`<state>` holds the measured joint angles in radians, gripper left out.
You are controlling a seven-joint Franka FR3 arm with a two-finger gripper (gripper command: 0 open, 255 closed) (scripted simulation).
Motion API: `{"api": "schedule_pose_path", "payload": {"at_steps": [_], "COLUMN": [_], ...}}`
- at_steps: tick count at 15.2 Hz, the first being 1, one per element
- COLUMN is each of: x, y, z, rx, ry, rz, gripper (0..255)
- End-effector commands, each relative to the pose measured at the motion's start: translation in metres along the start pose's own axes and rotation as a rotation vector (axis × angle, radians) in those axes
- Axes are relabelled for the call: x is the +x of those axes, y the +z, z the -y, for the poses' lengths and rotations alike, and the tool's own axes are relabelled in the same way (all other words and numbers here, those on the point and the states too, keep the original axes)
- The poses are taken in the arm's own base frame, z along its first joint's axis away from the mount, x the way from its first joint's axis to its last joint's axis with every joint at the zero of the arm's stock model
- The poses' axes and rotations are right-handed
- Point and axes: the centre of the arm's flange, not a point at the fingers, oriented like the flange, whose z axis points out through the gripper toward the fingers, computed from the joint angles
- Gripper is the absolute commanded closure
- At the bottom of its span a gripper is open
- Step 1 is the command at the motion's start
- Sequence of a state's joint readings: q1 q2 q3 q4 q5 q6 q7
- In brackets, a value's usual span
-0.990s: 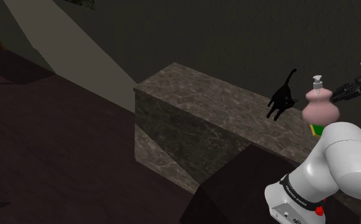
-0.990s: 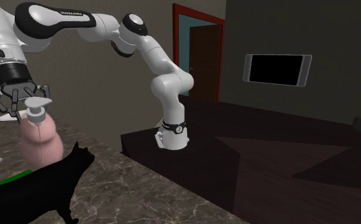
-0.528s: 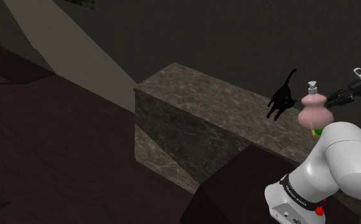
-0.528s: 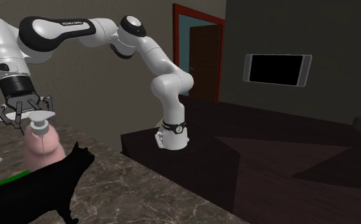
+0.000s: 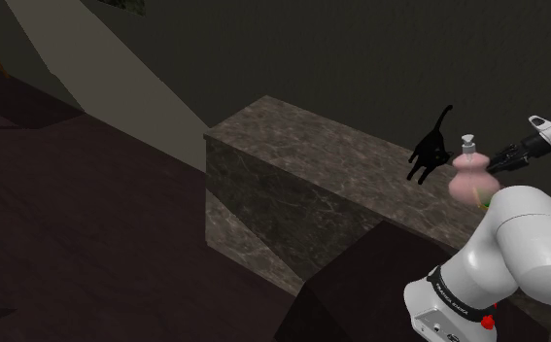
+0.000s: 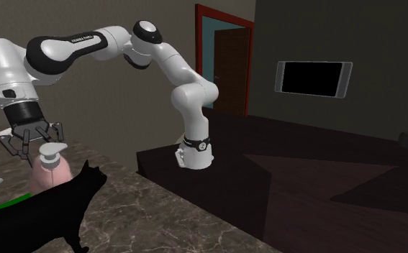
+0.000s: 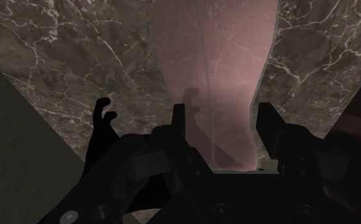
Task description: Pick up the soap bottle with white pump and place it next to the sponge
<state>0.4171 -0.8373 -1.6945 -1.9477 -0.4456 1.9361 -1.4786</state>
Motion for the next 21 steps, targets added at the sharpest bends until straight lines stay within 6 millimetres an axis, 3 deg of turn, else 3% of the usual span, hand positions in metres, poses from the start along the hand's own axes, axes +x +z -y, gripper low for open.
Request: {"api": "schedule_pose_path", "payload": {"at_steps": [1, 10, 11, 16, 20, 21], "x": [-0.004, -0.006, -0.007, -0.006, -0.006, -0.006], "y": [0.009, 0.014, 0.014, 0.014, -0.036, -0.036], "z": [0.000, 0.000, 0.000, 0.000, 0.000, 0.000], "rx": [-0.001, -0.001, -0.001, -0.001, -0.001, -0.001], "ry": [0.000, 0.000, 0.000, 0.000, 0.000, 0.000], "rz": [0.000, 0.000, 0.000, 0.000, 0.000, 0.000], "gripper": [255, 255, 0, 0, 0, 0]}}
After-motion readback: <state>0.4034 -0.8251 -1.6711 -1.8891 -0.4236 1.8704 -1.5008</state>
